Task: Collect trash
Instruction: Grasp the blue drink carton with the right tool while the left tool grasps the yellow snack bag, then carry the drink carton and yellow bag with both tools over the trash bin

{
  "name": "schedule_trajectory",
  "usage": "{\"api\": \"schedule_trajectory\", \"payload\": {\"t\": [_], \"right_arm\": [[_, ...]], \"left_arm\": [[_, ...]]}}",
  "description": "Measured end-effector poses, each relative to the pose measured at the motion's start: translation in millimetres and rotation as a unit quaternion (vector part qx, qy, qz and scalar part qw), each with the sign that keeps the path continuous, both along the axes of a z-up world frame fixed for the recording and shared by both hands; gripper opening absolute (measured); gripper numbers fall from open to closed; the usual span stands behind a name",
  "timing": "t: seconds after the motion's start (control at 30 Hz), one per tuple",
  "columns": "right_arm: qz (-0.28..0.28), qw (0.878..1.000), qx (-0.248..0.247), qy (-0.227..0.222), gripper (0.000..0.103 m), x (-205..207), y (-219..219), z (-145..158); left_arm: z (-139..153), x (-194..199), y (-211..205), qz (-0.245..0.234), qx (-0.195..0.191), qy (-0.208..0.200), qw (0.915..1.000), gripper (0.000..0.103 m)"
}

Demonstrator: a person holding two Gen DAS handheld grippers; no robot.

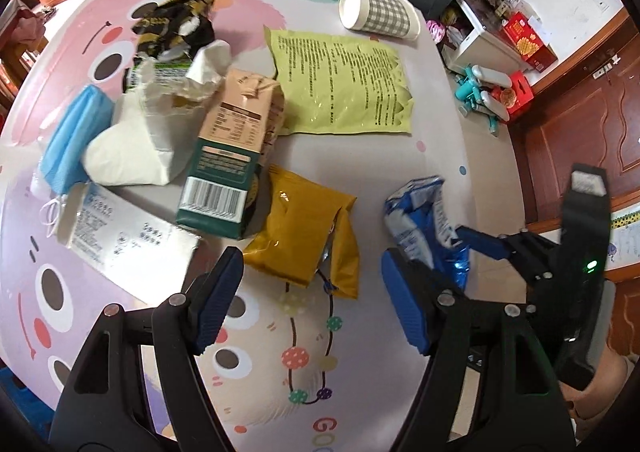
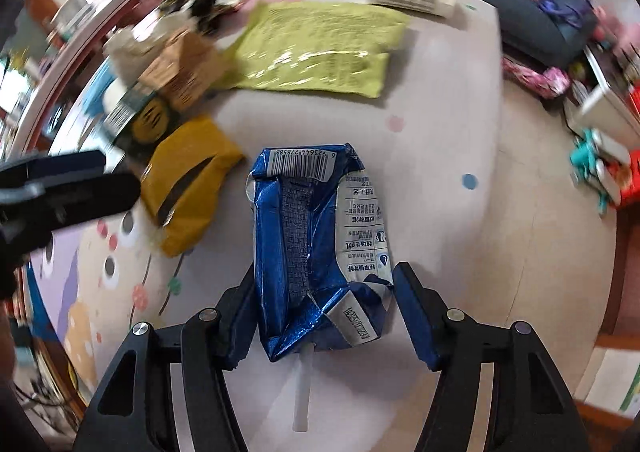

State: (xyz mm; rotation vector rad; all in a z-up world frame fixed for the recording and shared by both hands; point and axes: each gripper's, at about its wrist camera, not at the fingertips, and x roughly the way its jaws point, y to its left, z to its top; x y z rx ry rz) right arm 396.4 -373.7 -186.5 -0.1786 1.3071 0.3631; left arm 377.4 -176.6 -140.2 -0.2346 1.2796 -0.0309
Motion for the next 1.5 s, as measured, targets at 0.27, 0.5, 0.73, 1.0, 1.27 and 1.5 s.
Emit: {"api": "schedule_trajectory", "payload": {"t": [0.27, 0.5, 0.73, 1.0, 1.27, 1.5], "right_arm": [[-0.021, 1.0, 0.019, 0.0, 0.064, 9, -12, 0], [-0.017, 1.0, 0.02, -0.007, 0.064, -11, -7, 6], [-0.02, 0.999, 0.024, -0.006, 0.064, -14, -4, 5], [-0.024, 0.998, 0.049, 0.012, 0.064, -24, -2, 9], [-0.032, 0.995, 0.085, 0.031, 0.064, -50, 12, 24], [-0.027, 0.995, 0.095, 0.033, 0.064, -90, 43, 42]], "left_arm": [[-26, 15, -26, -0.014, 0.03, 0.021, 0.9992, 0.065], [-43, 32, -43, -0.022, 0.089, 0.026, 0.9954, 0.045], [-48, 39, -32, 0.009, 0.071, 0.031, 0.9969, 0.003], [-20, 6, -22, 0.007, 0.037, 0.01, 0.9992, 0.0], [11, -57, 3, 0.017, 0.004, -0.008, 0.9998, 0.0], [38, -124, 39, 0.019, -0.005, -0.029, 0.9994, 0.0]]}}
